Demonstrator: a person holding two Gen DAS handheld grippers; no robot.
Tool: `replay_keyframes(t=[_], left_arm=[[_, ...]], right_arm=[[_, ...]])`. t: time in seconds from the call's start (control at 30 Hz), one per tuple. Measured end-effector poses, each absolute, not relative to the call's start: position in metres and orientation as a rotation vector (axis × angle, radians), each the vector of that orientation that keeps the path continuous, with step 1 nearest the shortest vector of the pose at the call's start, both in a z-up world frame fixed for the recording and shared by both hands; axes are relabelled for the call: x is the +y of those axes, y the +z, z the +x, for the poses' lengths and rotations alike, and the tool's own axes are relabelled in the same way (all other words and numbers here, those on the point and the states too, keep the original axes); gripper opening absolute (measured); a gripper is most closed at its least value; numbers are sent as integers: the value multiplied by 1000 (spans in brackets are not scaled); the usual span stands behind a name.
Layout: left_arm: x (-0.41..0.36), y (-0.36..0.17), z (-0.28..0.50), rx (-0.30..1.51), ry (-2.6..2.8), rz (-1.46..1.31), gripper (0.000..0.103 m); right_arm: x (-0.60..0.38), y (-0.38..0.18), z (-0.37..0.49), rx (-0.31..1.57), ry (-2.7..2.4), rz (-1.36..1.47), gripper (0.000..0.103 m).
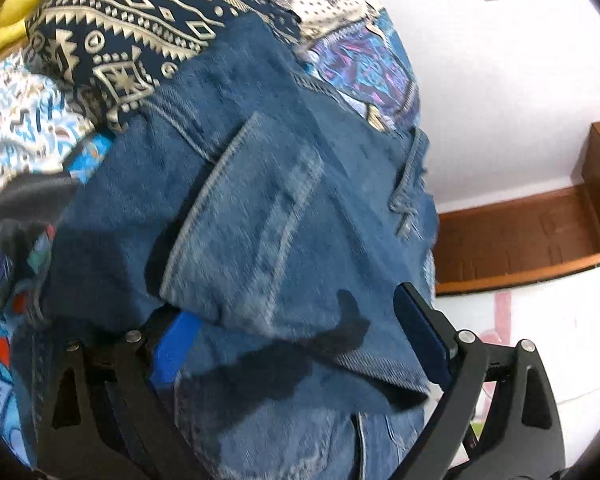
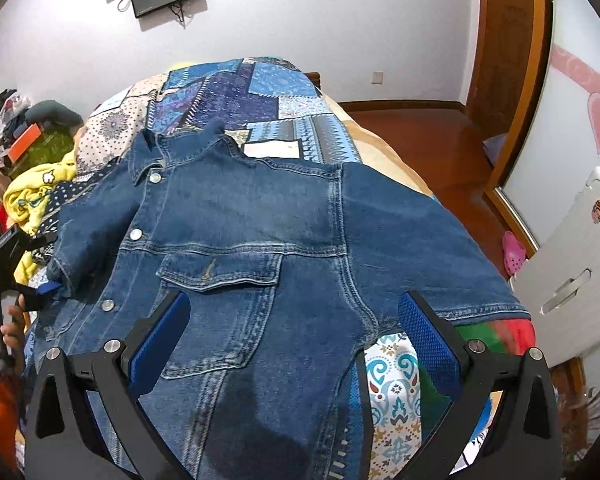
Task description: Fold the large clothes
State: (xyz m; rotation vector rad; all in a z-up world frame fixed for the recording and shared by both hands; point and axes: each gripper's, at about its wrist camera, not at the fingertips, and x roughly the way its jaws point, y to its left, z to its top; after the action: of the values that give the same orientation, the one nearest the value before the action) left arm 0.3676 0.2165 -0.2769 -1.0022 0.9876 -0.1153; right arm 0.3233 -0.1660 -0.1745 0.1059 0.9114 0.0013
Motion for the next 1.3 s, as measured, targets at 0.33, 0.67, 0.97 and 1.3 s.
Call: replay_keyframes(t=[0.33,0.67,0.97,1.3], left_arm=[[196,-211,376,889,53,-632,18],[70,-93,396,683,-201,-378,12],[-69,-151,416,934,-455,-244,12],[-137,-220,366,1200,-619,-89,17]], right_arm=[[-183,-175,322,907,-21,137,103],[-208,-164,309,862,-39,186,103],[-246,-165,291,867,-99,219,103],[-280,-186,282,918,-168,273,103]])
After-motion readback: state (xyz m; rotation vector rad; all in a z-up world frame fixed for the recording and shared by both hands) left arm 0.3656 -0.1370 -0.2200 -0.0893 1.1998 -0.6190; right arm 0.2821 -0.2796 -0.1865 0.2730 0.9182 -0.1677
